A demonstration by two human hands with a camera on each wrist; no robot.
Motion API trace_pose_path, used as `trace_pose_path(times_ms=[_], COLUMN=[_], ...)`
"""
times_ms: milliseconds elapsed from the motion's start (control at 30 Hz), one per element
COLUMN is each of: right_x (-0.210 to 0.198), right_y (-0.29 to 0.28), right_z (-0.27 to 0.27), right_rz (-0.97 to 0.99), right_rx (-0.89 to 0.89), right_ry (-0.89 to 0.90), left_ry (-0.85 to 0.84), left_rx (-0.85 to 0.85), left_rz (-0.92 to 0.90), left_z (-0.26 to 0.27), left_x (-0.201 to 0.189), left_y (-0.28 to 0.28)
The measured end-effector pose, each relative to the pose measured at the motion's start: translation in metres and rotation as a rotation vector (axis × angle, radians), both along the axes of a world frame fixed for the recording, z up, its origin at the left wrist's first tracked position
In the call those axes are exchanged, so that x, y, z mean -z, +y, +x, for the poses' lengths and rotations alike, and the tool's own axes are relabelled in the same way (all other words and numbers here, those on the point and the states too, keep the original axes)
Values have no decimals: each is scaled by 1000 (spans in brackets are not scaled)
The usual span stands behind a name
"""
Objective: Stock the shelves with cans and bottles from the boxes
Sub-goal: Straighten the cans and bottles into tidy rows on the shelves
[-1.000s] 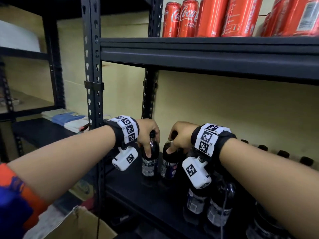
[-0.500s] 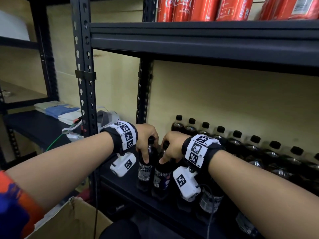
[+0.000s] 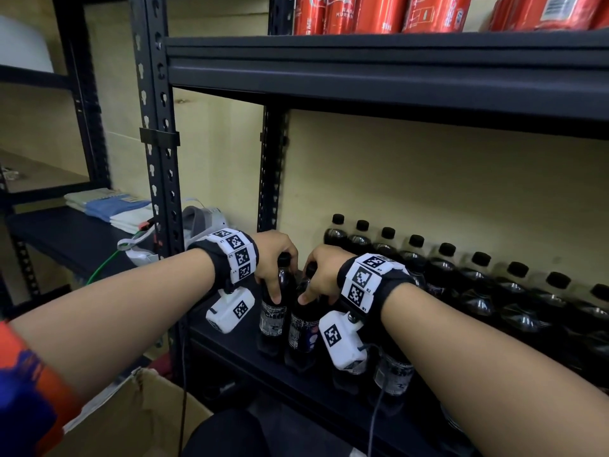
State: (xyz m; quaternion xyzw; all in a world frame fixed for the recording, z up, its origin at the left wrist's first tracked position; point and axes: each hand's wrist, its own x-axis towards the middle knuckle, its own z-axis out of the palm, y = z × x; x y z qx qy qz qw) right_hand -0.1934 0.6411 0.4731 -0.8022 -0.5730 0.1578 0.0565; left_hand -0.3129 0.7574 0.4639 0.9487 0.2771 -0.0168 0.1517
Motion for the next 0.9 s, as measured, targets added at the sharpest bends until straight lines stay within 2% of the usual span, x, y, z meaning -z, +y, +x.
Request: trace_pose_path(times_ms=[667,800,900], right_x=[-2,-11,-37], right_y=[13,12,9], right_z=[0,1,10], right_rz=[-69,-136,-111], right_rx=[1,-23,-52], right_ry=[-147,-139,-204], left_ry=[39,112,232], left_rx=[-62,-54,-40], left_rz=[-9,32,58], left_z=[2,8,14], left_x=[-8,-10,-26], left_y=[-10,-8,-1])
